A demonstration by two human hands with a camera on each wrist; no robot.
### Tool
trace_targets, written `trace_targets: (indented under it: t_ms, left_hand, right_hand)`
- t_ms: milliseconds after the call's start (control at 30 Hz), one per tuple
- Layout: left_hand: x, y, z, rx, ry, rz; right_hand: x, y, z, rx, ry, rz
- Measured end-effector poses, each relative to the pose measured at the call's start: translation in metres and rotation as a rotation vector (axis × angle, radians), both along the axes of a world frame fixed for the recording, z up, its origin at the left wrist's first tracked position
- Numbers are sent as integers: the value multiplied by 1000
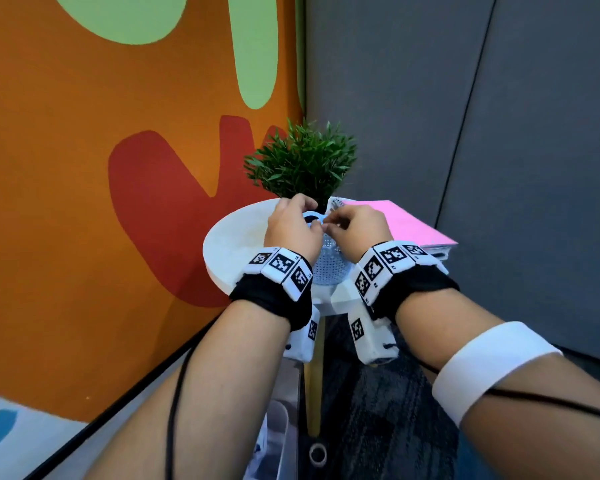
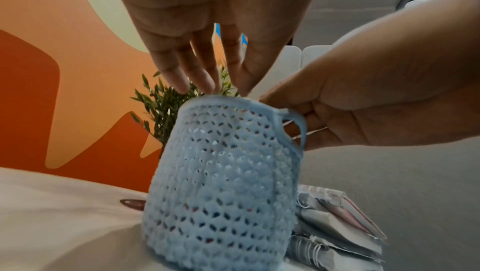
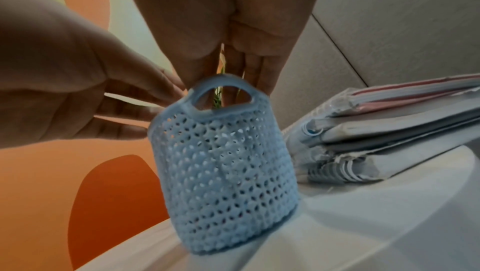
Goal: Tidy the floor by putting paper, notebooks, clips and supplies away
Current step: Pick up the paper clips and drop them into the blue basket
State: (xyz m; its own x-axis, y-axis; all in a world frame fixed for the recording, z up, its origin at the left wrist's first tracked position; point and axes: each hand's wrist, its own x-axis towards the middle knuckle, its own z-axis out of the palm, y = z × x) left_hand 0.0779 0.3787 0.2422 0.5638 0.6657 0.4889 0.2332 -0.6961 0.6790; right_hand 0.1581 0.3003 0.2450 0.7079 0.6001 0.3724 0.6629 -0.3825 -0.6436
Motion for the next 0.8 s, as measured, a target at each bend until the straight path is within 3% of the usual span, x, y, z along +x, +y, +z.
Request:
trace_targets:
  t_ms: [233, 400, 567, 800]
  left_hand:
    - [3, -52, -4, 88, -72, -67]
    - [16, -115, -48, -4, -56, -165]
    - [27, -172, -110, -78, 179, -281]
    - [22, -242, -221, -201, 533, -307]
  right_hand:
    - [-2, -47, -7, 130, -111, -33]
    - [9, -117, -45, 99, -110, -82]
    - [16, -185, -111, -80, -47, -137]
    - [8, -258, -210, -331, 169, -173]
